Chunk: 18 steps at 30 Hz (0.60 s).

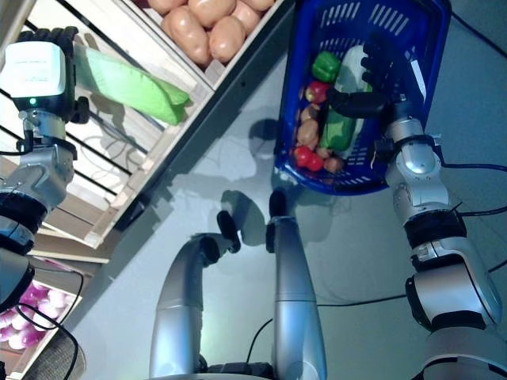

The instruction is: Put vegetables into the basket

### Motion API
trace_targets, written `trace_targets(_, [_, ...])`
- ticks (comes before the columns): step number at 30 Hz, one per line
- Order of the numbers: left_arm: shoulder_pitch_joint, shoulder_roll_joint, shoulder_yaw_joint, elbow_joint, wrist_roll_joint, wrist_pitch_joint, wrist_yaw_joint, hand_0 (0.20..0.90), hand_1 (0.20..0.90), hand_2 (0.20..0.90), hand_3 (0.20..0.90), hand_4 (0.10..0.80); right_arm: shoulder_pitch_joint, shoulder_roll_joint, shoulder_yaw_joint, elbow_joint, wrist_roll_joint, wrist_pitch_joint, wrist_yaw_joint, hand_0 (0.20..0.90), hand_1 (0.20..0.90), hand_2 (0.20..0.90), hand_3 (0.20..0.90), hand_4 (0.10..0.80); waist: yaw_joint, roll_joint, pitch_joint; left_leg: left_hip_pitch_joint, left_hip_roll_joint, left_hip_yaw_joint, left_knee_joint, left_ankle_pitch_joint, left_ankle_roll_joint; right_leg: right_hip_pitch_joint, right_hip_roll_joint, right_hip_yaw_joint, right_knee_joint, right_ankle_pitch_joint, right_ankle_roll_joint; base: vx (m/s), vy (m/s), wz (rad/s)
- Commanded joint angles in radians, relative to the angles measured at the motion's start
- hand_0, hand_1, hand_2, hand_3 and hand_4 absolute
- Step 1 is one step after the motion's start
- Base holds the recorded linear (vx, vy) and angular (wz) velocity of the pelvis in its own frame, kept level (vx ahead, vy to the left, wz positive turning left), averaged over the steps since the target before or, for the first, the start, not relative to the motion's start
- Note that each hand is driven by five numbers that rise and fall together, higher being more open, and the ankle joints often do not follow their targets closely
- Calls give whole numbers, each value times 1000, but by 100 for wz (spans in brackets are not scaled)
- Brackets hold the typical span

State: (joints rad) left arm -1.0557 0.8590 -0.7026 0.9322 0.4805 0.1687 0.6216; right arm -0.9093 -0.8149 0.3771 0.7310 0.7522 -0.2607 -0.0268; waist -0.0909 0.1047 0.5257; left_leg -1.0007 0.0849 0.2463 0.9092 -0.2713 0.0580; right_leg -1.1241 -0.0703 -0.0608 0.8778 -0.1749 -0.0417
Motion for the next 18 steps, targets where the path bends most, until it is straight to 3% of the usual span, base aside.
trace_targets(1, [-30,195,25,81,32,127,55,900,900,900,900,800,-78,-93,3,-111,22,-62,16,900,900,900,900,800,-9,-4,-6,5,-8,-17,-58,25,-28,70,-44,-40,-29,-11,6,-8,71,1])
trace_targets(11, [-102,224,-46,121,134,158,-45,900,900,900,900,800,-122,-112,22,-87,79,-63,29,900,900,900,900,800,-8,14,-6,-59,-17,-15,-56,33,-29,5,-43,-25,-41,14,12,0,89,-5])
trace_targets(16, [-87,235,-45,119,78,173,-48,900,900,900,900,800,-126,-121,32,-94,78,-68,25,900,900,900,900,800,-7,19,-6,-79,-17,-12,-46,28,-26,-17,-40,-17,-36,16,14,-15,61,-15])
trace_targets(17, [-82,240,-44,109,73,159,-53,528,528,528,528,552,-121,-125,30,-99,88,-73,18,900,900,900,900,800,-6,20,-6,-83,-17,-12,-41,26,-25,-22,-40,-15,-30,15,13,-23,70,-14])
trace_targets(18, [-81,245,-41,103,66,146,-61,300,300,300,300,400,-116,-126,26,-104,94,-77,13,900,900,900,900,800,-6,21,-6,-86,-18,-13,-38,25,-25,-25,-39,-14,-27,15,14,-23,59,-11])
